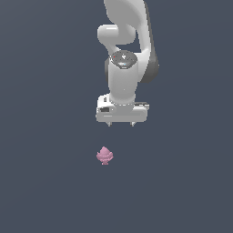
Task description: Pick up the object and move it to a goal position.
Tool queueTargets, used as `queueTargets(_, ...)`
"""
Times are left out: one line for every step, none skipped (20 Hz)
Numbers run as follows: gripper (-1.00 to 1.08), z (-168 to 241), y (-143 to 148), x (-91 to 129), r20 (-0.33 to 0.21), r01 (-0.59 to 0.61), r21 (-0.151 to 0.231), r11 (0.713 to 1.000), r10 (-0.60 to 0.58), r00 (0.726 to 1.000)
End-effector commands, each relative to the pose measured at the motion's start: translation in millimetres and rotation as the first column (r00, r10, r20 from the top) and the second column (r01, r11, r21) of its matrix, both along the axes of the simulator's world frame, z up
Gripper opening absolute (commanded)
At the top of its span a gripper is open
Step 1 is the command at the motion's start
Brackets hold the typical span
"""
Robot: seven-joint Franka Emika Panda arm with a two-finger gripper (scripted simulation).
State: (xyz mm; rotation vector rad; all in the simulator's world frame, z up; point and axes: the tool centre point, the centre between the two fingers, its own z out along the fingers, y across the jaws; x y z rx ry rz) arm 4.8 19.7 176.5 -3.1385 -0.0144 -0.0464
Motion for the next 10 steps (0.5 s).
queueTargets(1.0, 0, 0, 0, 0.0, 0.0, 0.0, 1.0, 0.0, 1.0)
queueTargets(1.0, 0, 0, 0, 0.0, -0.001, 0.0, 1.0, 0.001, 1.0)
queueTargets(1.0, 1, 2, 0, 0.001, -0.003, -0.001, 1.0, 0.003, 1.0)
queueTargets(1.0, 2, 4, 1, 0.003, -0.007, -0.002, 1.0, 0.007, 1.0)
queueTargets(1.0, 3, 8, 2, 0.005, -0.012, -0.004, 1.0, 0.012, 1.0)
queueTargets(1.0, 5, 12, 2, 0.008, -0.019, -0.006, 1.0, 0.019, 1.0)
queueTargets(1.0, 7, 17, 3, 0.011, -0.027, -0.009, 1.0, 0.027, 1.0)
queueTargets(1.0, 9, 21, 4, 0.014, -0.034, -0.011, 0.999, 0.034, 0.999)
queueTargets(1.0, 11, 24, 4, 0.016, -0.04, -0.013, 0.999, 0.04, 0.999)
queueTargets(1.0, 12, 26, 4, 0.018, -0.045, -0.014, 0.999, 0.045, 0.999)
